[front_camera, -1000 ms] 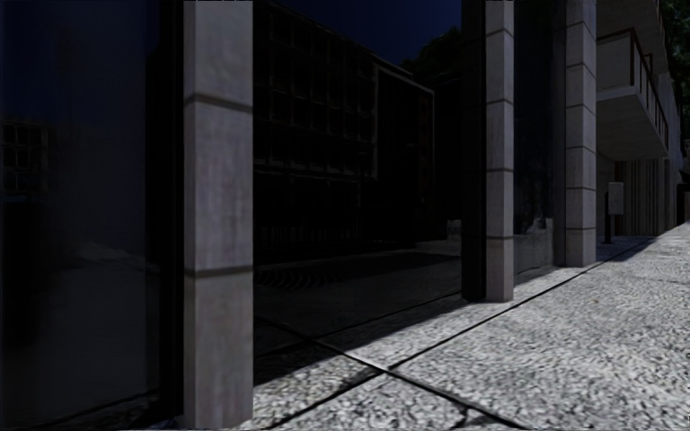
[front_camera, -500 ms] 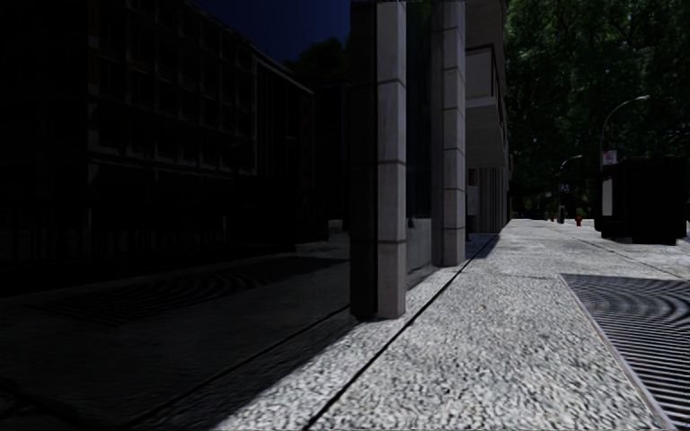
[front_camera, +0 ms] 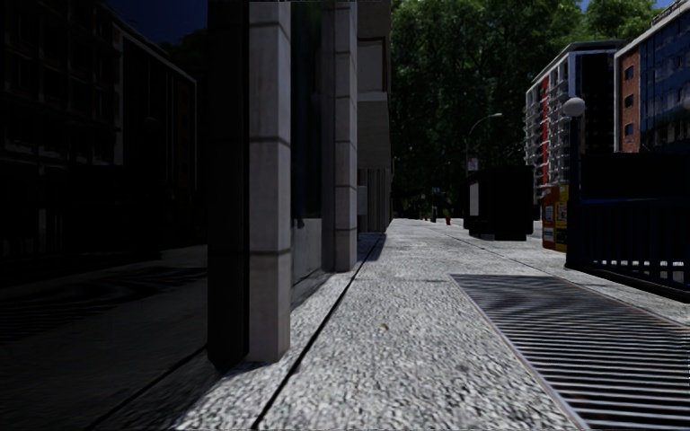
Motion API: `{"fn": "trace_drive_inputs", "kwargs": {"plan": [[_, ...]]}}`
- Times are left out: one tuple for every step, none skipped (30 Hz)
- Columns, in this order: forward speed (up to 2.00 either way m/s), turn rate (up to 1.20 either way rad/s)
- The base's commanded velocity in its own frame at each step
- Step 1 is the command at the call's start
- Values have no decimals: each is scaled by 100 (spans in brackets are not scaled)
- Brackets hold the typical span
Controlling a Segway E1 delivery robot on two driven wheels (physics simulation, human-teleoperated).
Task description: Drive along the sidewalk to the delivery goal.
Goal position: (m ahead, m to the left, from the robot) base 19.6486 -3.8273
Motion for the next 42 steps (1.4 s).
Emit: {"fn": "trace_drive_inputs", "kwargs": {"plan": [[154, -57], [154, -57], [154, -56], [154, -54], [154, -54], [154, -54], [154, -54], [154, -54], [154, -53], [154, -53], [154, -44], [154, 0], [154, 0], [154, 0], [154, 0], [154, 0], [154, 0], [154, 0], [154, 0], [154, 0], [154, 0], [154, 0], [154, 0], [154, 0], [200, 0], [200, 0], [200, 0], [200, 0], [200, 0], [200, 0], [200, 0], [200, 0], [200, 0], [200, 0], [200, 0], [200, 0], [200, 0], [200, 0], [200, 0], [200, 0], [200, 0], [200, 0]]}}
